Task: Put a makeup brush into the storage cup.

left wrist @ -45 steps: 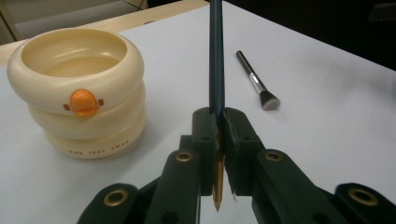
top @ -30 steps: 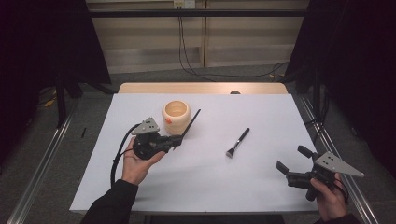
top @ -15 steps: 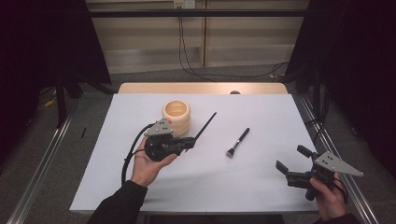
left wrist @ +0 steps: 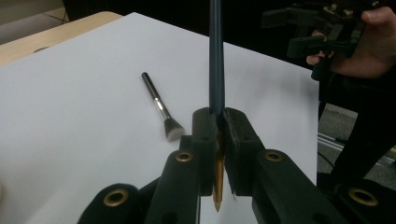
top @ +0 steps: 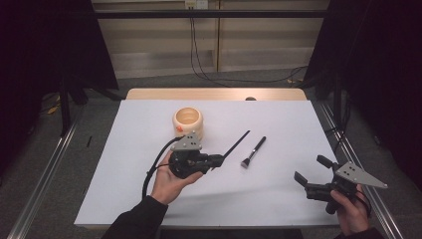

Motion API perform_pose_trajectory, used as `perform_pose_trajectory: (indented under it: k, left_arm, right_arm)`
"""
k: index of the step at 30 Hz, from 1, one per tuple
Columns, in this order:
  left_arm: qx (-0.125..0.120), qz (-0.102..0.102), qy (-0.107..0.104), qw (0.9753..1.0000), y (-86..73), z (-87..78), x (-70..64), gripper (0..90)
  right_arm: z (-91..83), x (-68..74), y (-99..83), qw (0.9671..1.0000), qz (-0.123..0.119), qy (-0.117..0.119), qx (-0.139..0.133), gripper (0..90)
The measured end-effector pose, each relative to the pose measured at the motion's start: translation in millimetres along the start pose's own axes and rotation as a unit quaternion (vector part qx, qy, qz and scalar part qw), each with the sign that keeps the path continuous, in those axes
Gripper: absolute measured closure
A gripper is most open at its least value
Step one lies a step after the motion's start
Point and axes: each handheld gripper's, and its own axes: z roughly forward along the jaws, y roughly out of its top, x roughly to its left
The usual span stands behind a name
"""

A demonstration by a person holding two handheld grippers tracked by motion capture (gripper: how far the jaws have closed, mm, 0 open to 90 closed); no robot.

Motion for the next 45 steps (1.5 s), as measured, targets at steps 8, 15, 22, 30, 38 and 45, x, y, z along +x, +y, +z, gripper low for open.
perform_pose_trajectory:
  k: [8, 15, 22, 30, 38, 45]
  left_arm:
    - [0.024, 0.028, -0.014, 0.9992, 11.5, -0.5, -6.0, 83.7]
    - [0.084, 0.040, -0.019, 0.9955, 26.4, 4.3, -9.4, 83.7]
    - [0.144, 0.050, -0.028, 0.9879, 27.7, 6.2, -4.0, 83.7]
    - [0.182, 0.042, -0.023, 0.9821, 24.9, 5.3, -1.9, 83.6]
    - [0.232, 0.047, -0.028, 0.9712, 16.8, 20.0, -5.9, 83.7]
    - [0.240, 0.051, -0.035, 0.9687, 15.1, 23.8, -8.2, 83.7]
  right_arm:
    - [-0.4, 0.6, 0.1, 1.0000, -0.001, 0.001, -0.003, 0.6]
    - [0.5, 1.3, 0.4, 1.0000, -0.003, 0.003, -0.004, 0.6]
    - [-0.2, 0.7, 0.4, 0.9999, 0.006, 0.011, 0.000, 0.2]
    - [0.7, 4.5, 1.2, 0.9995, 0.004, 0.031, 0.006, 0.2]
    - [4.9, 4.0, 3.2, 0.9967, 0.000, 0.071, 0.039, 2.1]
    - [9.1, 4.9, 12.6, 0.9938, -0.019, 0.094, 0.055, 3.7]
